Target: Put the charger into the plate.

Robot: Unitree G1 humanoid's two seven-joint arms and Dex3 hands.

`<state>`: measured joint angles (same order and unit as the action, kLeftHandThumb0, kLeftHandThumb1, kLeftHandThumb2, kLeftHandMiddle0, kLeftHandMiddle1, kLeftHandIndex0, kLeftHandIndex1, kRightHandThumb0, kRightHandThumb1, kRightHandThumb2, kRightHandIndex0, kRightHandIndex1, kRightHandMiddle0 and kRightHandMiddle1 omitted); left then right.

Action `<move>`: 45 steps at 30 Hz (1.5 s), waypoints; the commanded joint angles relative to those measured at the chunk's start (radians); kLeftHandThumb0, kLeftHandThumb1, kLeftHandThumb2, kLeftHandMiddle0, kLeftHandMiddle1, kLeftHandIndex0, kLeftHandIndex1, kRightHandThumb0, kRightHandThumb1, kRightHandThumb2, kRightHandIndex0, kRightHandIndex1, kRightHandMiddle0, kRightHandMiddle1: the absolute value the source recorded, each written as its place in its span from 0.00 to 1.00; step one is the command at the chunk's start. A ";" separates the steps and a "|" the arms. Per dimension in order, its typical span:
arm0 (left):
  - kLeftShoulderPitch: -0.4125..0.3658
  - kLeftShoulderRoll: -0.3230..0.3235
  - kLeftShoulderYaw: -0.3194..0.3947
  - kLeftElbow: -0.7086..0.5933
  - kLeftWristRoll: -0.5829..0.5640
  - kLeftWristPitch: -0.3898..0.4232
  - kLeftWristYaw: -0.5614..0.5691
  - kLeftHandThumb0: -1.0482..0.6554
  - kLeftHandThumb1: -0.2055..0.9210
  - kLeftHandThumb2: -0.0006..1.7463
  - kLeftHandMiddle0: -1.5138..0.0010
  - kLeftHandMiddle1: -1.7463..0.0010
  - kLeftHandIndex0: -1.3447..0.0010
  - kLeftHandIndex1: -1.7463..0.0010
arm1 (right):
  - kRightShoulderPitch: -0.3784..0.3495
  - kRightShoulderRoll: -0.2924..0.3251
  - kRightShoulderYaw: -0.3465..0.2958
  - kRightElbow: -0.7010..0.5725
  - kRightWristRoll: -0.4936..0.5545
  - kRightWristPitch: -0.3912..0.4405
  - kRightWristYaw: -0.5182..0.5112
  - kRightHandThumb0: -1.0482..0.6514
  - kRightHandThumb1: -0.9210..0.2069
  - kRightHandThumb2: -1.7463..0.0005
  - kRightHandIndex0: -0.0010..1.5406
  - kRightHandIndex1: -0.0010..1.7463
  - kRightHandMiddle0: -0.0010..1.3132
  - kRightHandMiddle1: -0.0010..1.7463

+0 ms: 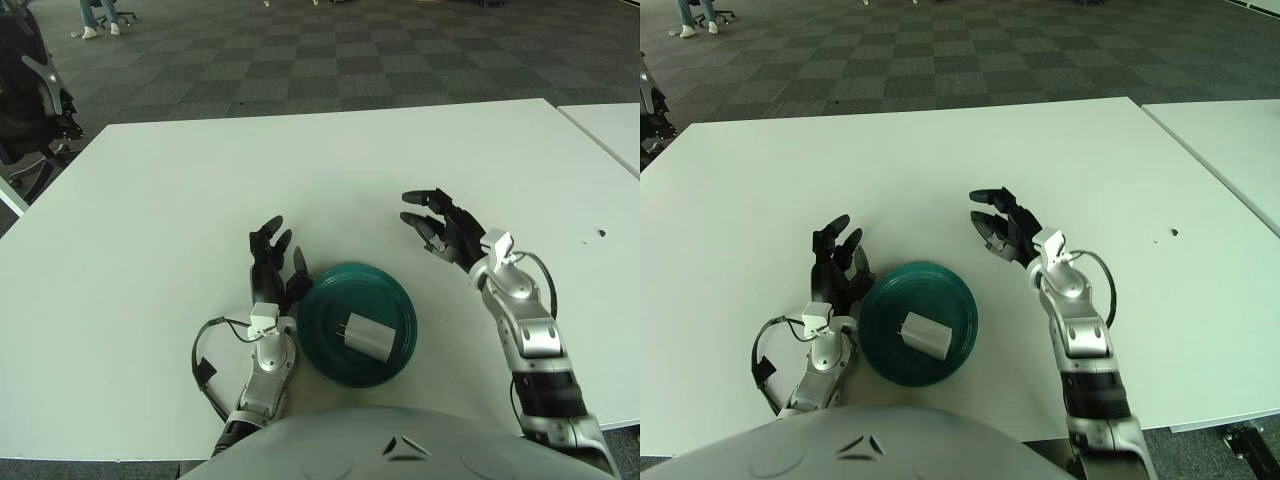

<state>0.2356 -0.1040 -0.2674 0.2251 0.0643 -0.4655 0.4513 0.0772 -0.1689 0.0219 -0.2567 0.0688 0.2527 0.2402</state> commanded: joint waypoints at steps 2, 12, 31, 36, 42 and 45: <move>0.115 -0.002 0.001 0.063 0.039 0.015 -0.022 0.11 1.00 0.53 0.76 0.68 0.96 0.36 | 0.044 0.027 0.009 -0.010 -0.014 -0.023 -0.038 0.09 0.00 0.65 0.19 0.01 0.00 0.44; 0.156 0.003 0.022 0.018 -0.018 -0.024 -0.109 0.14 1.00 0.54 0.75 0.79 0.97 0.42 | 0.097 0.040 0.008 0.140 -0.037 -0.247 -0.055 0.05 0.00 0.54 0.16 0.00 0.00 0.40; 0.233 0.015 0.082 -0.047 -0.179 -0.008 -0.367 0.11 1.00 0.56 0.87 0.99 1.00 0.69 | 0.261 0.055 0.075 0.259 -0.027 -0.495 0.011 0.03 0.00 0.48 0.05 0.00 0.00 0.19; 0.255 0.037 0.095 -0.077 -0.183 -0.004 -0.418 0.07 1.00 0.57 0.92 1.00 1.00 0.78 | 0.255 0.070 0.072 0.396 -0.022 -0.539 0.013 0.05 0.00 0.49 0.04 0.00 0.00 0.16; 0.264 0.043 0.111 -0.090 -0.189 -0.005 -0.460 0.04 1.00 0.59 0.96 1.00 1.00 0.87 | 0.226 0.122 0.056 0.498 0.000 -0.575 -0.019 0.06 0.00 0.49 0.03 0.00 0.00 0.13; 0.270 0.044 0.117 -0.105 -0.194 0.004 -0.475 0.04 1.00 0.60 0.98 1.00 1.00 0.90 | 0.211 0.139 0.037 0.556 0.002 -0.598 -0.041 0.05 0.00 0.49 0.03 0.00 0.00 0.11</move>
<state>0.4386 -0.0816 -0.1755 0.0647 -0.1107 -0.4954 -0.0032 0.2586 -0.0620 0.0707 0.1236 0.0633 -0.3838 0.2280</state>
